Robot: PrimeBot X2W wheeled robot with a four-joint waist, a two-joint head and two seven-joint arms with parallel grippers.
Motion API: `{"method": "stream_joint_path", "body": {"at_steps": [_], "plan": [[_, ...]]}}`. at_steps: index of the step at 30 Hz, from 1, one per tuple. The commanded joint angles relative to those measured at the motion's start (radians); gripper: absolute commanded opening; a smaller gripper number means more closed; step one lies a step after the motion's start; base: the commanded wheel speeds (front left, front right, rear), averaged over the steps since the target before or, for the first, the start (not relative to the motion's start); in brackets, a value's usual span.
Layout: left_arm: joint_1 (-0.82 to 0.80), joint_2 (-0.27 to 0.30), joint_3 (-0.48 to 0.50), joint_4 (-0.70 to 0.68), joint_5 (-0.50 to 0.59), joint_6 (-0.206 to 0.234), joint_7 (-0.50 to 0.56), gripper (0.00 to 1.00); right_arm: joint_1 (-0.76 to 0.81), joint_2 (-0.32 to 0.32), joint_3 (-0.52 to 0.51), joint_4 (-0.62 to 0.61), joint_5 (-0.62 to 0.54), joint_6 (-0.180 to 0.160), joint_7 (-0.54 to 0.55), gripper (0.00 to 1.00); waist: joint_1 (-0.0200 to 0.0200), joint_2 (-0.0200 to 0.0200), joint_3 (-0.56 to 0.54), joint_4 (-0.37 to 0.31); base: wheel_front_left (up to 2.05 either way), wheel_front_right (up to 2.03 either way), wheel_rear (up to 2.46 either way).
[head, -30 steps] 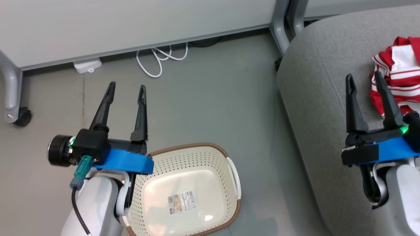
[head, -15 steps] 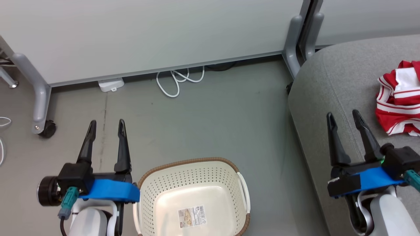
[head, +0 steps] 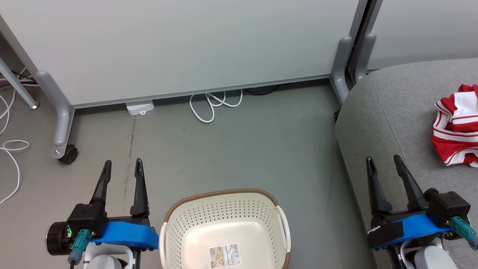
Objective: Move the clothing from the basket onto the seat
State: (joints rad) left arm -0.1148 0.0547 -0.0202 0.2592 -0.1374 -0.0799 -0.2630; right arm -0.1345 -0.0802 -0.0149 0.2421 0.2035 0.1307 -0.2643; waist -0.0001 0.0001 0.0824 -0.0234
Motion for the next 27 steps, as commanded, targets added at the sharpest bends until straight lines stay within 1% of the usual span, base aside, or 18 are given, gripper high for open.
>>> {"method": "stream_joint_path", "body": {"at_steps": [1,14,15,19,27], "plan": [[0.006,-0.002,0.004,0.003,0.006,-0.004,-0.002,1.0,0.011,0.005,0.001,0.003,-0.001,0.0,0.0,1.0,0.0001,-0.0001,-0.001,0.001,0.0,0.0,0.0],[0.008,-0.005,-0.003,0.016,-0.012,-0.013,-0.003,1.0,0.014,0.013,0.013,0.026,0.008,0.0,0.0,1.0,0.0001,-0.0001,-0.004,0.01,0.0,0.0,0.0],[0.005,-0.003,0.001,0.018,-0.014,-0.009,0.0,0.0,0.0,0.011,0.011,0.027,0.005,0.0,0.0,0.0,0.0001,-0.0001,-0.004,0.01,0.0,0.0,0.0],[0.026,-0.005,0.005,0.054,-0.025,-0.009,0.012,0.0,0.008,0.014,0.01,0.061,0.016,0.0,0.005,0.0,0.0001,-0.0001,-0.005,0.011,0.0,0.0,0.0],[0.016,-0.005,0.025,0.053,-0.184,-0.014,0.057,0.0,0.006,0.015,-0.006,0.057,0.17,0.0,0.049,0.0,0.0001,-0.0001,-0.01,0.011,0.0,0.0,0.0]]}}
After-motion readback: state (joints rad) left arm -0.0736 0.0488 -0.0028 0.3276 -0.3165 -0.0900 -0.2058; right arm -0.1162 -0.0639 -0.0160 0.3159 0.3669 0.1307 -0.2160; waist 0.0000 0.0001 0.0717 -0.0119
